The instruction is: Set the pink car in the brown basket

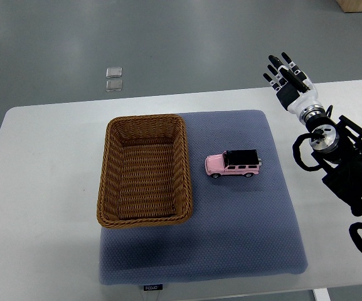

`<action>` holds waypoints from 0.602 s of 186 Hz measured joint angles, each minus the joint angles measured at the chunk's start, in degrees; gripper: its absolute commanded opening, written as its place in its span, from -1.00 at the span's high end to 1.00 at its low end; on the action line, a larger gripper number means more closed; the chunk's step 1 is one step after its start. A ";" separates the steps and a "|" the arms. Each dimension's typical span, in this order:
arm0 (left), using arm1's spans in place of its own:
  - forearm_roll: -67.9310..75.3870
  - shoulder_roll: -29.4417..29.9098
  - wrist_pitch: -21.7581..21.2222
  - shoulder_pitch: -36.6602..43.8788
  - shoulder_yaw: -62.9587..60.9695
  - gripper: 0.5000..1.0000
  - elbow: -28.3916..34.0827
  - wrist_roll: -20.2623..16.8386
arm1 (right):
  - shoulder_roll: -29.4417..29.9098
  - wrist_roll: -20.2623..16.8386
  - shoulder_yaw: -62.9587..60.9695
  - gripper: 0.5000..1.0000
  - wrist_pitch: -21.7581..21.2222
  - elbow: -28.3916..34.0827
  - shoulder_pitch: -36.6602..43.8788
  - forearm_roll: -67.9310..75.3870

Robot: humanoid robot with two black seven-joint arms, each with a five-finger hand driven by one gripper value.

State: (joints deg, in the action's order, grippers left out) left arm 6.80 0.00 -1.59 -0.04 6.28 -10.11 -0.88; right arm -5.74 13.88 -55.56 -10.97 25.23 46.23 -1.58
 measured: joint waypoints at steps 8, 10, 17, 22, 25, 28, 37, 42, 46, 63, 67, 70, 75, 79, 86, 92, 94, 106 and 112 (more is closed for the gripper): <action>0.00 0.00 0.00 -0.02 0.02 -1.00 0.00 0.00 | -0.03 0.00 -0.04 -0.64 0.03 0.00 0.00 0.00; 0.00 0.00 0.00 -0.03 0.02 -1.00 0.00 0.00 | -0.03 0.00 -0.05 -0.64 0.03 0.00 0.00 0.00; 0.00 0.00 0.00 -0.04 0.03 -1.00 0.00 0.00 | -0.04 0.00 -0.06 -0.64 0.03 0.00 0.00 0.00; 0.00 0.00 0.00 -0.04 0.04 -1.00 0.00 0.00 | -0.05 0.00 -0.07 -0.64 0.03 0.00 0.00 0.00; 0.01 0.00 0.00 -0.04 0.05 -1.00 -0.01 0.00 | -0.05 0.00 -0.07 -0.64 0.03 0.00 0.00 0.00; 0.01 0.00 0.00 -0.04 0.07 -1.00 -0.02 0.00 | -0.05 0.00 -0.07 -0.64 0.04 0.00 0.00 0.00; 0.03 0.00 0.00 -0.04 0.10 -1.00 -0.06 0.00 | -0.05 0.00 -0.07 -0.64 0.06 0.00 -0.03 0.00; 0.04 0.00 0.00 -0.04 0.12 -1.00 -0.07 0.00 | -0.05 0.00 -0.08 -0.64 0.06 0.00 -0.09 0.00; 0.05 0.00 0.00 -0.04 0.12 -1.00 -0.08 0.00 | -0.04 0.00 -0.08 -0.64 0.07 0.00 -0.12 0.00; 0.06 0.00 0.00 -0.05 -0.08 -1.00 -0.09 0.00 | 0.05 0.00 -0.14 -0.64 0.07 0.00 -0.15 0.00; 0.06 0.00 0.00 -0.05 -0.11 -1.00 -0.08 0.00 | 0.07 0.00 -0.15 -0.64 0.07 0.00 -0.16 0.00; 0.06 0.00 0.00 -0.05 -0.14 -1.00 -0.08 0.00 | 0.09 0.00 -0.15 -0.64 0.07 0.00 -0.16 0.01; 0.06 0.00 0.00 -0.05 -0.16 -1.00 -0.08 0.00 | 0.10 0.00 -0.15 -0.64 0.07 0.00 -0.17 0.03; 0.06 0.00 0.00 -0.05 -0.16 -1.00 -0.07 0.00 | 0.10 0.00 -0.15 -0.64 0.07 0.00 -0.17 0.05; 0.06 0.00 0.00 -0.03 -0.17 -1.00 -0.04 0.00 | 0.11 0.00 -0.15 -0.64 0.07 0.00 -0.17 0.06; 0.06 0.00 0.00 0.04 -0.18 -1.00 -0.03 0.00 | 0.11 0.00 -0.15 -0.64 0.07 0.00 -0.18 0.07; 0.06 0.00 0.00 0.09 -0.19 -1.00 -0.02 0.00 | 0.11 0.00 -0.14 -0.64 0.07 0.00 -0.19 0.07; 0.06 0.00 0.00 0.28 -0.21 -1.00 -0.01 0.00 | 0.09 0.00 -0.10 -0.64 0.05 0.00 -0.20 0.09; 0.06 0.00 0.00 0.32 -0.24 -1.00 -0.01 0.00 | 0.07 0.00 -0.08 -0.64 0.02 0.00 -0.20 0.09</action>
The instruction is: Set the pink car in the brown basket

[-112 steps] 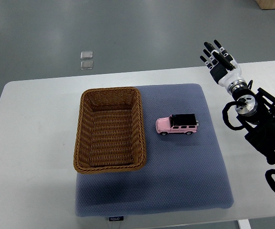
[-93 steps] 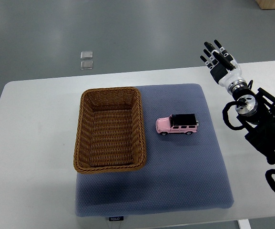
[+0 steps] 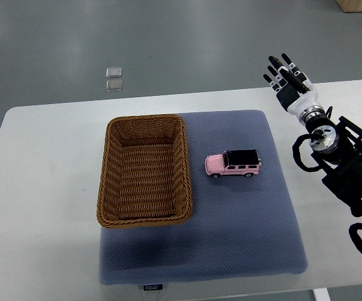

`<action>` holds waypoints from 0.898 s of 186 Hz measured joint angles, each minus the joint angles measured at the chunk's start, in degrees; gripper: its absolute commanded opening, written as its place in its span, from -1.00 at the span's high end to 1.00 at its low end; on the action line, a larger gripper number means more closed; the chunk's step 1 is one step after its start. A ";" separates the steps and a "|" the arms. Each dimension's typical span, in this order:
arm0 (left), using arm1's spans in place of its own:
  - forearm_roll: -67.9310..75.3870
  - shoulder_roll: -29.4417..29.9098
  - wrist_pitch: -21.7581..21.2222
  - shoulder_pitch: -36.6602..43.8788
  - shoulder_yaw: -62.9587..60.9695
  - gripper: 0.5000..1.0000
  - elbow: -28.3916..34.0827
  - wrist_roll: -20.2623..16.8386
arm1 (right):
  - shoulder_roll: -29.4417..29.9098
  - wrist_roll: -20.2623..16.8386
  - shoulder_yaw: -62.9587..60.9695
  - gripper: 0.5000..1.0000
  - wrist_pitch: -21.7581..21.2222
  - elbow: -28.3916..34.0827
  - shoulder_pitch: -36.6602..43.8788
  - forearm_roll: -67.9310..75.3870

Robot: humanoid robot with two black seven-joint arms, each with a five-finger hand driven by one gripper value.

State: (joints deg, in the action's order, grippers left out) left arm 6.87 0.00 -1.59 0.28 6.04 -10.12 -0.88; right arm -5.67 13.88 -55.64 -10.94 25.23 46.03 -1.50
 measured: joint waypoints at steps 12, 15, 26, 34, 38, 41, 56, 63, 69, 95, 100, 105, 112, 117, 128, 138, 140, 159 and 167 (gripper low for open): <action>0.00 0.00 0.00 0.01 -0.05 -1.00 -0.02 0.00 | -0.02 0.00 0.05 -0.64 -0.03 0.00 -0.02 0.00; 0.00 0.00 0.00 0.01 -0.06 -1.00 -0.03 0.00 | -0.03 0.00 0.05 -0.64 -0.03 0.00 -0.03 0.00; 0.00 0.00 0.00 0.00 -0.06 -1.00 -0.05 0.00 | -0.02 0.00 0.05 -0.64 -0.04 0.00 -0.06 0.00; 0.00 0.00 0.00 -0.01 -0.06 -1.00 -0.05 0.00 | 0.00 0.00 0.05 -0.64 -0.04 0.00 -0.11 0.01; 0.00 0.00 0.00 -0.01 -0.06 -1.00 -0.05 0.00 | 0.03 0.00 0.04 -0.64 -0.04 0.00 -0.12 0.01; 0.00 0.00 0.00 -0.01 -0.06 -1.00 -0.05 0.00 | 0.06 0.00 0.03 -0.64 -0.04 0.00 -0.13 0.01; 0.00 0.00 0.00 -0.02 -0.06 -1.00 -0.02 0.00 | 0.19 0.01 -0.05 -0.64 0.01 0.00 -0.14 0.07; 0.00 0.00 0.00 -0.02 -0.06 -1.00 -0.02 0.00 | 0.21 0.03 -0.05 -0.64 0.02 0.00 -0.15 0.08; 0.00 0.00 0.00 -0.02 -0.06 -1.00 -0.03 0.00 | 0.22 0.03 -0.05 -0.64 0.03 0.00 -0.14 0.08; 0.00 0.00 0.00 -0.02 0.00 -1.00 -0.07 0.00 | 0.17 0.05 0.01 -0.64 0.08 0.04 -0.14 0.11; 0.00 0.00 0.00 -0.02 0.00 -1.00 -0.07 0.00 | 0.12 0.05 0.04 -0.64 0.10 0.22 -0.14 0.15; 0.00 0.00 0.00 -0.02 0.00 -1.00 -0.08 0.00 | 0.07 0.05 0.08 -0.64 0.12 0.45 -0.14 0.18; 0.00 0.00 0.00 -0.02 0.00 -1.00 -0.08 0.00 | -0.12 0.05 0.13 -0.64 0.18 0.81 -0.17 0.20; 0.00 0.00 0.00 -0.02 -0.01 -1.00 -0.08 0.00 | -0.28 0.05 0.18 -0.64 0.27 0.98 -0.18 0.20; 0.00 0.00 0.00 -0.01 -0.04 -1.00 -0.08 0.00 | -0.69 0.04 0.35 -0.64 0.83 1.22 -0.12 0.20; 0.00 0.00 0.00 -0.01 -0.04 -1.00 -0.08 0.00 | -1.19 0.02 0.48 -0.64 1.65 1.43 0.25 -0.07; -0.01 0.00 0.00 -0.01 -0.04 -1.00 -0.08 0.00 | -1.37 0.02 0.50 -0.64 1.88 1.48 0.39 -0.17; -0.01 0.00 0.00 0.02 -0.03 -1.00 -0.08 0.00 | -2.63 -0.05 0.91 -0.64 2.73 1.73 1.56 -0.86; -0.01 0.00 0.00 0.01 -0.02 -1.00 -0.08 0.00 | -3.28 -0.07 1.86 -0.64 2.87 1.92 2.32 -1.74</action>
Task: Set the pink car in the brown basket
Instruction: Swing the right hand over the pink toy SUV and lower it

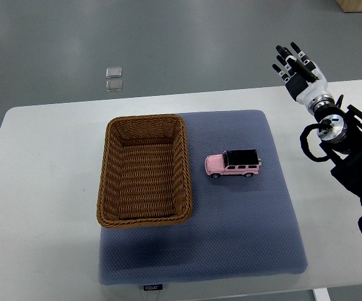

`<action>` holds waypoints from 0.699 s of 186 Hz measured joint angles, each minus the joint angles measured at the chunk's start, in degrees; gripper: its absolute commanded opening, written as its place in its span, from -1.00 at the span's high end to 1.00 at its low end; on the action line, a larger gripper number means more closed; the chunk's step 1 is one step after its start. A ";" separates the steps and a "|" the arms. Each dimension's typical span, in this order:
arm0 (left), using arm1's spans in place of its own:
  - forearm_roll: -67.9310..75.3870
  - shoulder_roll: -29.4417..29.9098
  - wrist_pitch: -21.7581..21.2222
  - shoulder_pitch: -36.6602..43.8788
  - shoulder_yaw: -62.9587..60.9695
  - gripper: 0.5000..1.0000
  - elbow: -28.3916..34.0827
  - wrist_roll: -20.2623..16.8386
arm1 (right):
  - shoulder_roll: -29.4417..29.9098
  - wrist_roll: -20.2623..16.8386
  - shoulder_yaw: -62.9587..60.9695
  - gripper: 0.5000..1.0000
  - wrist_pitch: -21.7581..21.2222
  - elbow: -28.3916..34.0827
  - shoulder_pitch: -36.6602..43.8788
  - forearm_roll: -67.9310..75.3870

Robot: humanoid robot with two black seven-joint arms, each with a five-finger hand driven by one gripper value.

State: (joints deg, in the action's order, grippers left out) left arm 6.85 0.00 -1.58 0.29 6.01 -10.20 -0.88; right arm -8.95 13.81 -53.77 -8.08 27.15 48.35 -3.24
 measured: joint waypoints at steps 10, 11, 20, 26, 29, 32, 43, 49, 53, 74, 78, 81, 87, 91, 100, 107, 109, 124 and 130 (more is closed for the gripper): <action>0.00 0.00 0.00 -0.01 0.01 -1.00 0.00 0.00 | -1.11 -0.01 2.13 -0.64 0.06 0.44 1.04 -1.94; 0.00 0.00 0.00 -0.01 0.01 -1.00 0.00 0.00 | -1.24 -0.01 2.37 -0.64 0.07 0.50 1.13 -2.17; 0.00 0.00 0.00 0.01 0.03 -1.00 0.00 0.00 | -2.60 -0.03 4.98 -0.64 0.08 1.21 2.08 -4.68; 0.00 0.00 0.00 0.02 0.04 -1.00 0.00 0.00 | -3.65 -0.05 6.94 -0.64 0.08 1.95 2.81 -6.73; 0.00 0.00 0.00 0.01 0.04 -1.00 0.00 0.00 | -4.10 -0.06 7.80 -0.64 0.08 2.33 3.11 -7.71; 0.00 0.00 0.00 0.01 0.04 -1.00 0.00 0.00 | -4.55 -0.08 8.69 -0.64 0.08 2.74 3.43 -8.72; 0.00 0.00 0.00 0.00 0.03 -1.00 0.00 0.00 | -6.46 -0.19 12.26 -0.64 0.00 4.65 4.99 -13.26; 0.00 0.00 0.00 -0.01 0.04 -1.00 0.00 0.00 | -7.63 -0.30 14.13 -0.64 -0.11 5.82 6.03 -15.98; 0.00 0.00 0.00 -0.02 0.04 -1.00 0.00 0.00 | -8.34 -0.36 15.15 -0.64 -0.23 6.48 6.63 -17.55; 0.00 0.00 0.00 -0.01 0.01 -1.00 0.00 0.00 | -12.43 -0.58 21.00 -0.64 -0.89 10.54 10.06 -26.38; 0.00 0.00 0.00 -0.02 0.01 -1.00 0.00 0.00 | -13.11 -0.59 22.16 -0.64 -1.08 11.42 10.64 -27.91; 0.00 0.00 0.00 -0.02 0.01 -1.00 0.00 0.00 | -13.61 -0.60 23.08 -0.64 -1.26 12.14 11.09 -29.04; 0.00 0.00 0.00 -0.02 0.01 -1.00 0.00 0.00 | -14.72 -0.62 25.13 -0.64 -1.76 13.87 12.02 -31.39; 0.00 0.00 0.00 -0.02 0.01 -1.00 0.00 0.00 | -15.41 -0.62 26.34 -0.64 -2.12 14.93 12.47 -32.65; 0.00 0.00 0.00 -0.03 0.01 -1.00 0.00 0.00 | -17.38 -0.63 29.48 -0.64 -3.27 17.87 13.62 -35.58; 0.00 0.00 0.00 -0.02 0.02 -1.00 0.00 0.00 | -18.78 -0.63 31.60 -0.64 -4.22 19.98 14.40 -37.48; 0.00 0.00 0.00 -0.01 0.02 -1.00 0.00 0.00 | -19.16 -0.63 32.20 -0.64 -4.50 20.59 14.63 -38.02; 0.00 0.00 0.00 -0.02 0.03 -1.00 0.00 0.00 | -21.63 -0.63 36.19 -0.64 -6.98 24.88 16.65 -42.37; 0.00 0.00 0.00 -0.02 0.03 -1.00 0.00 0.00 | -22.33 -0.63 37.31 -0.64 -8.00 26.24 17.38 -44.08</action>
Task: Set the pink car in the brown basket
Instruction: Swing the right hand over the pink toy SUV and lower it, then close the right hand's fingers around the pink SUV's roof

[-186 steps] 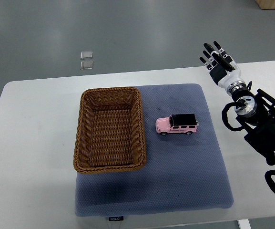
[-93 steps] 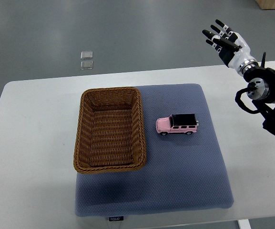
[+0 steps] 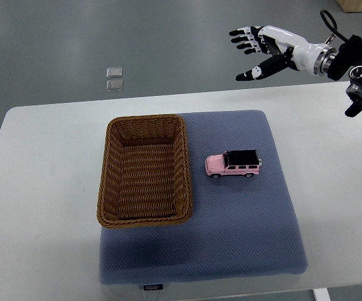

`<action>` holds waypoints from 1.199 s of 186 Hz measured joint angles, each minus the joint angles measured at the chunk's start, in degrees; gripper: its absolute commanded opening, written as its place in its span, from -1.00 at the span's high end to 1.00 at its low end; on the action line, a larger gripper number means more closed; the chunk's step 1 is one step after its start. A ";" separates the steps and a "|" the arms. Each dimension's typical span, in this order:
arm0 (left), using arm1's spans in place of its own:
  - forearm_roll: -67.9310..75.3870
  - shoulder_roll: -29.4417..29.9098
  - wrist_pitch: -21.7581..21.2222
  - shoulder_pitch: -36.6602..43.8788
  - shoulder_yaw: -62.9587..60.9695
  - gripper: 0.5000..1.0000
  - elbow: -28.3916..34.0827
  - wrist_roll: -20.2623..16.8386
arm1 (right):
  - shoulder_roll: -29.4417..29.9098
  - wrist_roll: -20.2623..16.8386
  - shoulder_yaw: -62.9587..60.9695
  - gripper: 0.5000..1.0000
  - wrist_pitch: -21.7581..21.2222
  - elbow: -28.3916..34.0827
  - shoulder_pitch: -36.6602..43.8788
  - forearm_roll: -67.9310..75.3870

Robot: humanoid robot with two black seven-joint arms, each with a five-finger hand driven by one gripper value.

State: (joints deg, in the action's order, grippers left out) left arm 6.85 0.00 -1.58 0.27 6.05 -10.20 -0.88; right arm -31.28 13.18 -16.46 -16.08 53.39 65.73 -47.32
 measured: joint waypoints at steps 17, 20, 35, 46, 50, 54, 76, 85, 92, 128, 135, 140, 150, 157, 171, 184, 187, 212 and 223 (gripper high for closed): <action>0.00 0.00 0.00 -0.01 0.01 -1.00 0.00 0.00 | -1.33 -0.37 2.57 -0.64 -3.73 3.49 1.64 -6.38; 0.00 0.00 0.00 -0.01 0.01 -1.00 0.00 0.00 | -1.42 -0.58 2.81 -0.64 -4.28 3.90 1.80 -7.37; 0.00 0.00 0.00 -0.01 0.01 -1.00 0.00 0.00 | -1.53 -2.27 3.59 -0.64 -7.15 5.76 2.29 -12.41; 0.00 0.00 0.00 0.00 0.01 -1.00 0.00 0.00 | -1.41 -3.79 4.16 -0.63 -8.85 7.09 2.33 -15.29; 0.00 0.00 0.00 -0.01 0.01 -1.00 0.01 0.00 | -1.34 -4.41 4.48 -0.63 -9.31 7.69 2.33 -16.16; 0.00 0.00 0.00 -0.01 0.01 -1.00 0.01 0.00 | -1.25 -5.22 4.95 -0.63 -9.74 8.48 2.33 -17.06; 0.00 0.00 0.00 0.00 0.01 -1.00 0.01 0.00 | -0.77 -10.00 7.39 -0.63 -10.43 12.05 2.18 -19.02; 0.00 0.00 0.00 0.01 0.01 -1.00 0.01 0.00 | -0.51 -11.80 7.93 -0.63 -10.44 12.84 1.97 -19.19; 0.00 0.00 0.00 0.00 0.01 -1.00 0.01 0.00 | -0.25 -13.00 8.20 -0.62 -10.40 13.15 1.78 -19.26; 0.00 0.00 0.00 0.00 0.01 -1.00 0.01 0.00 | 0.98 -17.97 8.51 -0.59 -8.54 13.14 -0.95 -19.30; 0.00 0.00 0.00 0.00 0.01 -1.00 0.01 0.00 | 1.15 -18.99 8.53 -0.59 -7.81 12.96 -1.52 -19.30; 0.00 0.00 0.00 0.01 0.01 -1.00 0.01 0.00 | 1.24 -19.70 8.54 -0.59 -7.28 12.87 -1.86 -19.29; 0.00 0.00 0.00 0.01 0.01 -1.00 0.01 0.00 | 1.32 -21.19 8.55 -0.58 -6.22 12.76 -2.46 -19.12; 0.00 0.00 0.00 0.01 0.01 -1.00 0.01 0.00 | 1.32 -22.03 8.54 -0.58 -5.72 12.73 -2.77 -18.96; 0.00 0.00 0.00 0.01 0.01 -1.00 0.01 0.00 | 1.35 -23.44 8.54 -0.57 -4.87 12.71 -3.42 -18.71; 0.00 0.00 0.00 0.01 0.00 -1.00 0.01 0.00 | 1.58 -24.29 8.51 -0.56 -4.11 12.70 -3.85 -18.58; 0.00 0.00 0.00 0.00 0.01 -1.00 0.00 0.00 | 1.69 -24.45 8.50 -0.56 -3.93 12.70 -3.94 -18.56; 0.00 0.00 0.00 0.00 0.01 -1.00 0.00 0.00 | 2.58 -25.11 8.46 -0.56 -2.63 12.70 -4.80 -18.45; 0.00 0.00 0.00 0.00 0.01 -1.00 0.00 0.00 | 2.97 -25.13 8.45 -0.53 -2.25 12.70 -5.20 -18.44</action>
State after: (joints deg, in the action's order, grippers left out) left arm 6.85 0.00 -1.58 0.27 6.05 -10.19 -0.88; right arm -28.31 -11.95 -8.01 -18.33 66.09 60.52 -65.76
